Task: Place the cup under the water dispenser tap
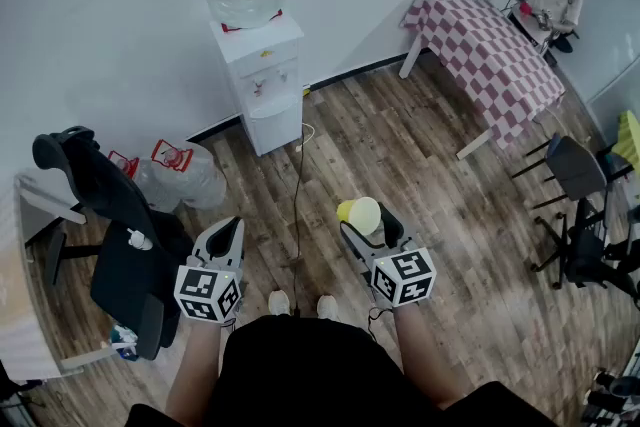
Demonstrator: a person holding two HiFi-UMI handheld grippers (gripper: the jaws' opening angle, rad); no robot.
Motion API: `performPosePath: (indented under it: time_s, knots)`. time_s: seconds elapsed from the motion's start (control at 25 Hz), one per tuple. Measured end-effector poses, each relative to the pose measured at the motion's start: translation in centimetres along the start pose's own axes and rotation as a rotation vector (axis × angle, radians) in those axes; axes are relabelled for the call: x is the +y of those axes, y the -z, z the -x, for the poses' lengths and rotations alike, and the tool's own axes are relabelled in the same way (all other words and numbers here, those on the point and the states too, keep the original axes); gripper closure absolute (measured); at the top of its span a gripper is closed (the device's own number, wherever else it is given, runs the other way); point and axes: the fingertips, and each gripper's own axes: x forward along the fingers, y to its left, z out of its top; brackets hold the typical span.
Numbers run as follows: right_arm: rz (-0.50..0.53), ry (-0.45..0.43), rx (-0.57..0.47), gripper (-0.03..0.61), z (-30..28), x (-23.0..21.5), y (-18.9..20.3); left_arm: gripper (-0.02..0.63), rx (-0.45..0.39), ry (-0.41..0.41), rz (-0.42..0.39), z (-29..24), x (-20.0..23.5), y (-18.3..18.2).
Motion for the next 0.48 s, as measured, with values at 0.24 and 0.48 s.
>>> performPosePath:
  time_s: [0.24,0.48]
  knots:
    - [-0.003,0.0,-0.013,0.215,0.5,-0.7,-0.3,0.598,-0.008,0.005,-0.002,-0.1,-1.4,-0.1]
    - [0.011,0.01,-0.014,0.215,1.1,-0.2,-0.4,0.598,-0.014,0.015,-0.003,0.4,-1.2,-0.1]
